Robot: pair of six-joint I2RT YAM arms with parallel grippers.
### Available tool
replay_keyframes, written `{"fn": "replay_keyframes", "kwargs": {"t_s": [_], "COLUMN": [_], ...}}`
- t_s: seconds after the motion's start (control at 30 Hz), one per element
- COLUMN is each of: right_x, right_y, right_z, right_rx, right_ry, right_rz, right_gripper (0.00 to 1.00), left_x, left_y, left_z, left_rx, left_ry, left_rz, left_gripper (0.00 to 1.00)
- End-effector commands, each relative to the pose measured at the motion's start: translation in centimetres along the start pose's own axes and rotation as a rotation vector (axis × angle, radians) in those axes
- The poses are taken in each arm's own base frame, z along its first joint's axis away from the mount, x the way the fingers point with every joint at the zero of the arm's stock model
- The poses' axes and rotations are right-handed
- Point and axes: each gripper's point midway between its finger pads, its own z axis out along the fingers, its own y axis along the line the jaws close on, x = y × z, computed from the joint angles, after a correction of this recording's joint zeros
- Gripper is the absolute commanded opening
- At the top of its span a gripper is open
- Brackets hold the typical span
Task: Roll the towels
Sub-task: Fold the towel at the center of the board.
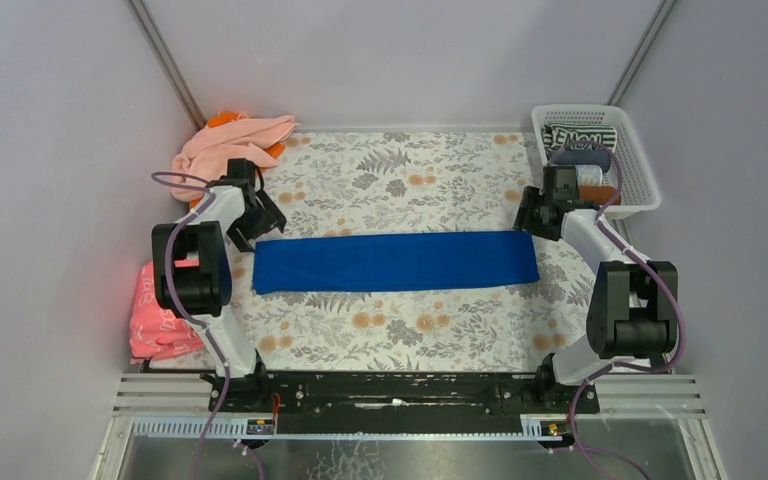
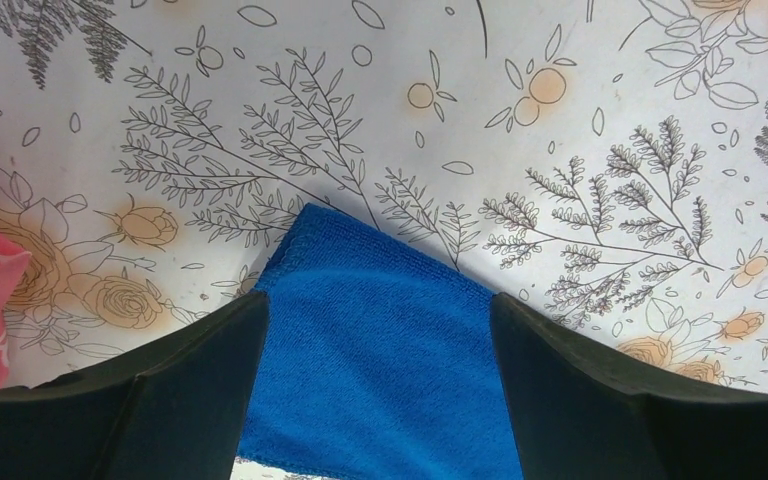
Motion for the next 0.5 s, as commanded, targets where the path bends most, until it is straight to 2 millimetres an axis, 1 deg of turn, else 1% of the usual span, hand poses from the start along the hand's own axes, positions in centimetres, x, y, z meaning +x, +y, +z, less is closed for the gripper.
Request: {"fn": "replay_keyframes", "kwargs": {"t_s": [0.0, 0.1, 0.17, 0.3, 0.4, 0.47], "right_x": [1.8, 2.6, 2.9, 3.5, 4.2, 5.0], "right_y": [-2.7, -3.7, -3.8, -3.8, -3.7, -3.9], "right_z": [-0.7, -0.1, 0.2, 0.8, 1.3, 1.7], "right_rx": [0.131, 0.178, 0.183, 0.166, 0.153, 0.157], "right_ry": [0.066, 0.102, 0.118, 0.15, 0.183, 0.216], "right_rz": [-0.037, -0.048, -0.061, -0.079, -0.086, -0.087], "right_gripper": [0.61, 0.6, 0.6, 0.59, 0.58, 0.56], "left_x": [-1.3, -1.8, -1.9, -1.4, -1.0, -0.8], "left_y": [-0.2, -0.3, -0.5, -1.1, -1.7, -2.0], "left_z": [-1.5, -2.5, -3.2, -4.0, -5.2, -6.4], "left_rx": [0.006, 0.012, 0.024, 0.039, 0.048, 0.065], "left_ry": [-0.062, -0.097, -0.118, -0.136, -0.162, -0.192], "left_rz": [0.019, 0.024, 0.032, 0.064, 0.097, 0.113], "left_gripper": [0.82, 0.86, 0.89, 0.91, 0.92, 0.93]}}
